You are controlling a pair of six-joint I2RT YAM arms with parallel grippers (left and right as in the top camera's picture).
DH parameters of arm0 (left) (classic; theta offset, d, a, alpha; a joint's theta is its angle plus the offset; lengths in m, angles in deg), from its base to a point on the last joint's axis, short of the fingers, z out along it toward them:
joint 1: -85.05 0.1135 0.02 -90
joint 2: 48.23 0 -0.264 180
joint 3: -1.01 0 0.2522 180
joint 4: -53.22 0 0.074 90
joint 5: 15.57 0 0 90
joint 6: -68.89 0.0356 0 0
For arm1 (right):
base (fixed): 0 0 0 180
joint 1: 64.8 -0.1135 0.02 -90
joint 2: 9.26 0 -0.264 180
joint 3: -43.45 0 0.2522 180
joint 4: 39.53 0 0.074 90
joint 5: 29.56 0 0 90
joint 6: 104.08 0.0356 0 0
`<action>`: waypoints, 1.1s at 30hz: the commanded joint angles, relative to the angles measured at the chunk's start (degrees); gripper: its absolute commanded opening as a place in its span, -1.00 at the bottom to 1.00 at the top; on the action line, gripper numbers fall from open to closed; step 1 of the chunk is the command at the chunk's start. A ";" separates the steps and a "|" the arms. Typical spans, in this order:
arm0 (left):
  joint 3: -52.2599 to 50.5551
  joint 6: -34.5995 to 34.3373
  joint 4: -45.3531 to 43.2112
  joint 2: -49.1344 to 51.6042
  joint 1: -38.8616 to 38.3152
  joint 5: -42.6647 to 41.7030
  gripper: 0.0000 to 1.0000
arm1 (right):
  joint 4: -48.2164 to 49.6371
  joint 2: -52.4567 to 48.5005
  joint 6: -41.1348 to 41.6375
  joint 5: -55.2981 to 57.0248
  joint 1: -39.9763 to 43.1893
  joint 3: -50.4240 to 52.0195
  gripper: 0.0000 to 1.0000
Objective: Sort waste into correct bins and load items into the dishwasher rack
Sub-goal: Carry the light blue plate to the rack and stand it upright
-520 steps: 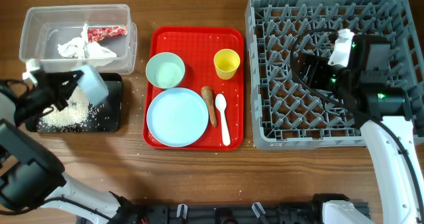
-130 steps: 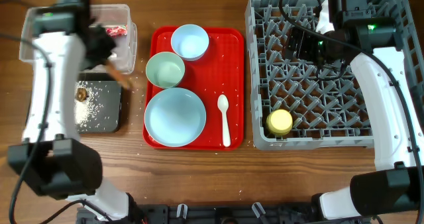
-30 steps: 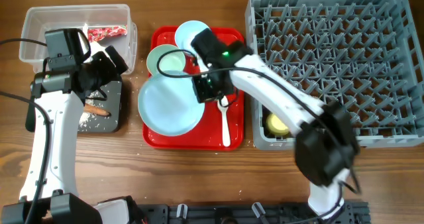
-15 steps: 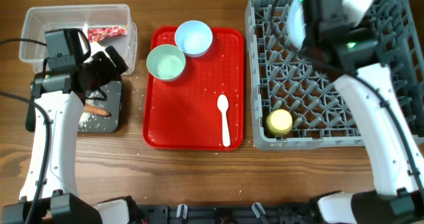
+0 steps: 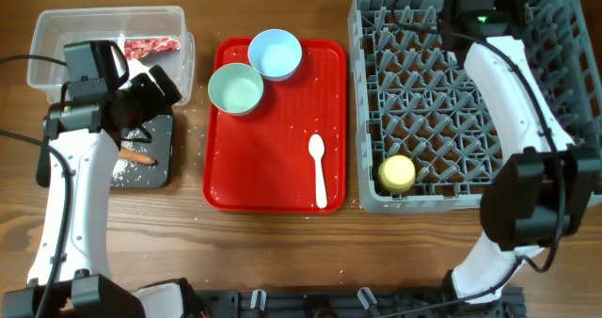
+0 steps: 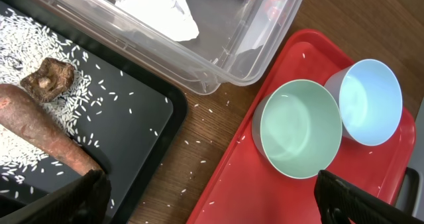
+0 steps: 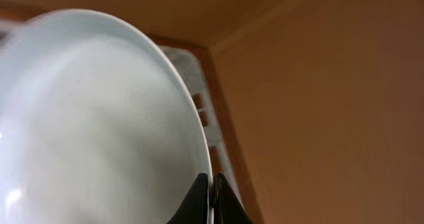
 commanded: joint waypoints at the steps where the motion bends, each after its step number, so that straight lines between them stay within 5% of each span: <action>1: 0.42 0.33 -0.07 -0.22 0.31 0.15 1.00 | -1.84 -1.07 -4.46 -7.54 0.17 -0.15 -0.92; 5: 0.42 0.33 -0.07 -0.22 0.31 0.15 1.00 | -3.19 -1.07 -4.07 -10.23 0.17 -0.15 -0.91; 6: 0.42 0.33 -0.07 -0.22 0.31 0.15 1.00 | -3.93 -1.07 -4.00 -11.43 0.17 -0.15 -0.60; 7: 0.42 0.33 -0.07 -0.20 0.31 0.15 1.00 | -5.20 -1.07 -3.96 -13.57 0.17 -0.15 0.10; 8: 0.42 0.33 -0.07 -0.22 0.31 0.15 1.00 | -6.19 -1.05 -3.58 -14.88 0.17 -0.15 0.57; 9: 0.42 0.33 -0.09 -0.22 0.31 0.15 1.00 | -7.52 -0.87 -1.92 -16.37 0.17 -0.17 0.92; 10: 0.42 0.33 -0.07 -0.22 0.31 0.15 1.00 | -8.35 -0.83 -0.39 -17.20 0.17 -0.17 0.98; 16: 0.42 0.33 -0.07 -0.20 0.31 0.15 1.00 | -16.22 4.42 12.81 -33.16 0.17 -0.22 1.00; 25: 0.42 0.33 -0.07 -0.22 0.31 0.15 0.99 | -15.17 10.40 29.44 -90.97 -0.39 -0.20 0.99; 28: 0.42 0.33 -0.07 -0.22 0.31 0.15 1.00 | -11.15 8.28 33.73 -90.03 -3.50 -0.20 0.80; 33: 0.42 0.33 -0.07 -0.20 0.31 0.15 1.00 | -3.93 2.16 49.22 -67.14 -14.80 -0.20 0.69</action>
